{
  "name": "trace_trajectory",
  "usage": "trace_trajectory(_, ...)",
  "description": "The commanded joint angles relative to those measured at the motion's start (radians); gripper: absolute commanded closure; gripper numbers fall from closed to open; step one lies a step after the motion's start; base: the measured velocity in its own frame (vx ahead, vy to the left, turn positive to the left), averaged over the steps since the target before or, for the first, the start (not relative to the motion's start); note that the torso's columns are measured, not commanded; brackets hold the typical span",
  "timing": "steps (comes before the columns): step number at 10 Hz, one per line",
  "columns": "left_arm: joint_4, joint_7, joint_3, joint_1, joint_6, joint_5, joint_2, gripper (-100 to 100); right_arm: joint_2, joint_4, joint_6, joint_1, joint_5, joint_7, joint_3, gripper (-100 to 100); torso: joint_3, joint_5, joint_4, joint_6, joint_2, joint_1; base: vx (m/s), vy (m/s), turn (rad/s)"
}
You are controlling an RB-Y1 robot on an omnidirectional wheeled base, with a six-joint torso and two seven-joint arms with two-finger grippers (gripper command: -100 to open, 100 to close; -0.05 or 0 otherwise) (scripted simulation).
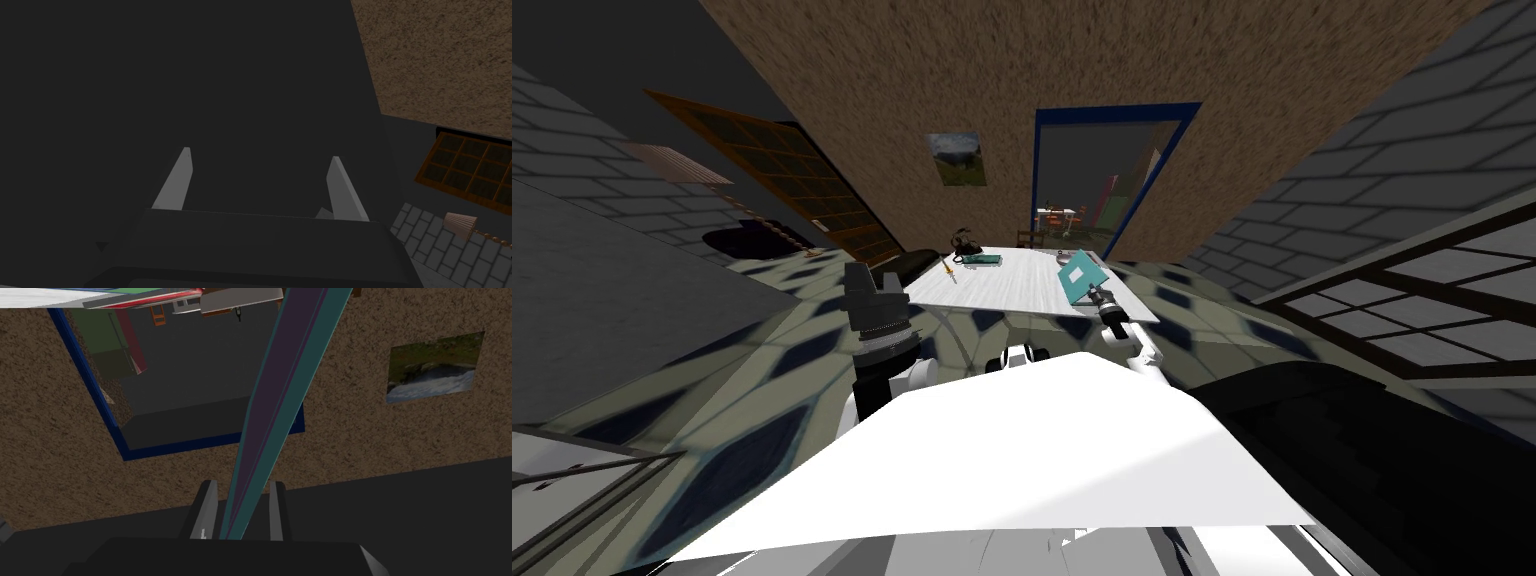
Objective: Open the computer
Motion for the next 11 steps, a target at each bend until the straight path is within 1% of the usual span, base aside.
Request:
trace_trajectory(1,0.0,0.0,0.0,0.0,0.0,0.0,0.0,0,0.029,0.059,-0.027,-0.014,-0.018,-0.016,0.012,100,0.0,0.0,0.0,0.0,0.0,0.001,-0.013,-0.041,-0.03)
trace_trajectory(3,0.0,0.0,0.0,0.0,0.0,0.0,0.0,0,0.063,0.115,-0.062,-0.043,-0.041,-0.034,0.017,100,-0.001,-0.002,-0.002,0.0,-0.002,-0.002,-0.024,-0.059,-0.034)
trace_trajectory(5,0.0,0.0,0.0,0.0,0.0,0.0,0.0,0,0.063,0.115,-0.062,-0.043,-0.041,-0.034,0.017,100,0.0,0.0,0.0,0.0,0.0,0.001,-0.008,-0.034,-0.017)
trace_trajectory(7,0.0,0.0,0.0,0.0,0.0,0.0,0.0,0,0.096,0.166,-0.097,-0.073,-0.064,-0.053,0.022,100,-0.002,0.001,-0.001,-0.004,-0.003,0.004,-0.017,-0.038,-0.043)
trace_trajectory(8,0.0,0.0,0.0,0.0,0.0,0.0,0.0,0,0.096,0.171,-0.097,-0.073,-0.064,-0.053,0.022,100,-0.001,0.001,-0.001,-0.004,-0.002,0.003,-0.013,-0.042,-0.002)
trace_trajectory(9,0.0,0.0,0.0,0.0,0.0,0.0,0.0,0,0.087,0.148,-0.094,-0.076,-0.064,-0.052,0.011,100,-0.001,0.001,0.0,-0.003,-0.001,0.005,-0.008,-0.017,-0.016)
trace_trajectory(10,0.0,0.0,0.0,0.0,0.0,0.0,0.0,0,0.104,0.177,-0.12,-0.083,-0.077,-0.063,0.013,100,-0.001,0.006,0.003,-0.003,0.0,0.007,-0.005,-0.033,-0.049)
trace_trajectory(11,0.0,0.0,0.0,0.0,0.0,0.0,0.0,0,0.121,0.208,-0.145,-0.091,-0.089,-0.07,0.015,100,0.0,0.007,0.004,-0.002,0.001,0.007,0.008,-0.06,-0.046)
